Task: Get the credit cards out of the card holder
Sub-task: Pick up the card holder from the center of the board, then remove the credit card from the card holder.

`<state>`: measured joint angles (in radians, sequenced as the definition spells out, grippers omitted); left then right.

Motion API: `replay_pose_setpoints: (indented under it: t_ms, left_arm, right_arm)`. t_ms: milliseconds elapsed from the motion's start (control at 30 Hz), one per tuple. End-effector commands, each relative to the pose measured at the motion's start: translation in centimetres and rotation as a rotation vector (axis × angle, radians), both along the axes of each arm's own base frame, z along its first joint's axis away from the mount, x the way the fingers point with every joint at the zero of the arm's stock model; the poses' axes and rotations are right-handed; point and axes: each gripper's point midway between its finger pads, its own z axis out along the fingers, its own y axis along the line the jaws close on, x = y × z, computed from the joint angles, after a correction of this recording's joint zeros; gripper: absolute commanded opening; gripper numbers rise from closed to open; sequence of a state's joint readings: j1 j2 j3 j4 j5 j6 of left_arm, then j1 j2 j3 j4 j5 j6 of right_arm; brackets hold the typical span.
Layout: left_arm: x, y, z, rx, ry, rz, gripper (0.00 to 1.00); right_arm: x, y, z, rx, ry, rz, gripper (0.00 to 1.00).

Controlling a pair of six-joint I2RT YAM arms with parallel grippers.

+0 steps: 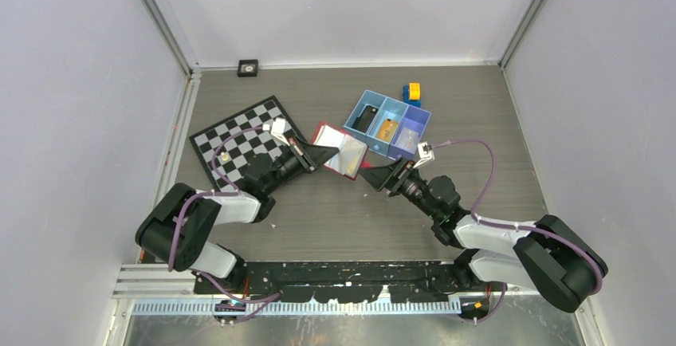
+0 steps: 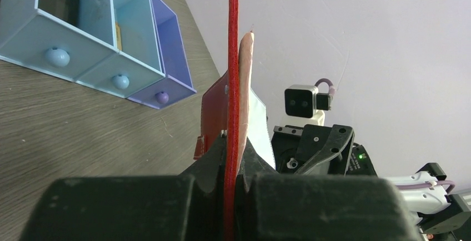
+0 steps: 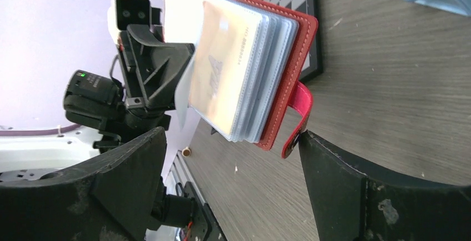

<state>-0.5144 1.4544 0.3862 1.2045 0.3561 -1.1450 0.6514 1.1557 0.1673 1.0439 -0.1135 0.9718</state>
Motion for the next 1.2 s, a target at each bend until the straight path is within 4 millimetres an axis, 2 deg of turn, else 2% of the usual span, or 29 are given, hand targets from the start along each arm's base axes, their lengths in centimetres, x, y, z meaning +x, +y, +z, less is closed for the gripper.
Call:
replay_pose_setpoints:
  t_ms: [0,267,433,633,767,967,1067,1167]
  left_arm:
    - [-0.4,0.0,3.0,-0.055,-0.079,0.001,0.0]
    - [-0.9,0.1,3.9,-0.077,-0.09,-0.005,0.0]
    - [-1.1,-0.1,4.3,-0.088,-0.086,-0.021,0.0]
    - [-1.2,0.0,4.5,-0.099,-0.089,-0.023,0.0]
    - [-1.4,0.0,4.8,-0.105,-0.093,-0.027,0.0]
    - [-1.7,-0.2,5.0,-0.118,-0.088,-0.041,0.0]
    - [-1.5,-0.3,4.7,-0.116,-0.082,-0.046,0.0]
    - [-1.3,-0.4,4.3,-0.111,-0.077,-0.042,0.0]
  right_arm:
    - [0.7,0.5,0.4,-0.031,-0.009,-0.021,0.94]
    - [1.5,0.6,-0.9,-0.044,0.032,-0.057,0.94]
    - [1.8,1.5,-0.1,-0.006,0.029,-0.025,0.94]
    - [1.6,2.4,1.8,0.066,-0.016,0.015,0.94]
    - [1.8,2.5,1.7,0.083,-0.014,0.011,0.94]
    - [2.1,3.8,2.0,0.124,-0.006,0.053,0.94]
    - [2.1,4.0,2.5,0.149,-0.019,0.052,0.78]
    - [1.7,3.7,3.6,0.167,-0.046,0.059,0.54]
